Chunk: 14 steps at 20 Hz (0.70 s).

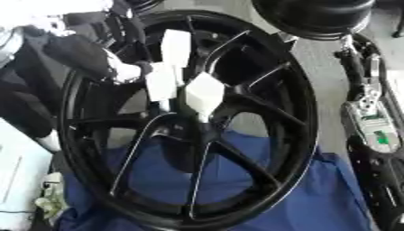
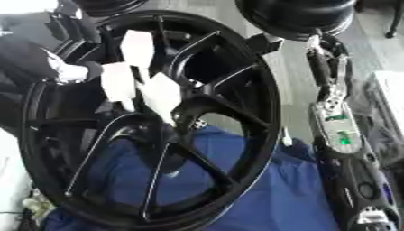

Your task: Pull the pin out of the wheel hub.

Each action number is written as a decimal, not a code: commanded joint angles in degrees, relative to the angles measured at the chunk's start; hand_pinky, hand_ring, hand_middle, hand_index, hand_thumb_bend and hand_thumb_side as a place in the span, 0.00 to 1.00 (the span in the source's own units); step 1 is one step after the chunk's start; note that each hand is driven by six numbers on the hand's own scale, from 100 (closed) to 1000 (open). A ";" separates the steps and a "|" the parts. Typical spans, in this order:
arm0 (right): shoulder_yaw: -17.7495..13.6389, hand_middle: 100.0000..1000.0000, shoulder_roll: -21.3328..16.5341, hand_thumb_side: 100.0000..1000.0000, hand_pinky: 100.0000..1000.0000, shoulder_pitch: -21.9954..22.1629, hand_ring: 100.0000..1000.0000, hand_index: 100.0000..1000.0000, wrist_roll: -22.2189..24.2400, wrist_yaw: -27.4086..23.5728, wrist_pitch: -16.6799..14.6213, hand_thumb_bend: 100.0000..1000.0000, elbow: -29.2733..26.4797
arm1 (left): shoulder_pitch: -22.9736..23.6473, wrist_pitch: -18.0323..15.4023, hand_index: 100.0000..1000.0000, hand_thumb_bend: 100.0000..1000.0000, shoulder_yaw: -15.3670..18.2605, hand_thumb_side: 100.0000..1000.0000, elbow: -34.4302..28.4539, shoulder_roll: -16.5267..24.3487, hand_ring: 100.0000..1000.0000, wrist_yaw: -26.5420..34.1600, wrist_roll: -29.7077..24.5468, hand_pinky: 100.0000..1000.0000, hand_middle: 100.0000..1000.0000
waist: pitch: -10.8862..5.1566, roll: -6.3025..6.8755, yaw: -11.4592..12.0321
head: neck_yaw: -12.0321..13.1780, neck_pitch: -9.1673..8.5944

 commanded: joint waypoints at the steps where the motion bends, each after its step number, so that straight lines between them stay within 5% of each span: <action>1: 0.03 0.69 -1.15 0.54 0.82 -0.90 0.65 0.80 -0.02 0.11 0.20 0.11 -0.76 | -0.86 8.36 0.75 0.29 0.65 0.37 0.19 0.32 0.75 0.53 -9.67 0.75 0.69 | -1.01 0.11 -0.13 | 0.14 -0.66; 14: 0.53 0.69 -0.94 0.54 0.82 -1.03 0.65 0.80 0.16 0.12 0.45 0.11 -0.65 | -1.52 5.66 0.74 0.34 -0.49 0.36 2.43 -1.85 0.75 -2.88 -11.82 0.76 0.69 | -0.96 0.09 -0.34 | 0.38 -1.34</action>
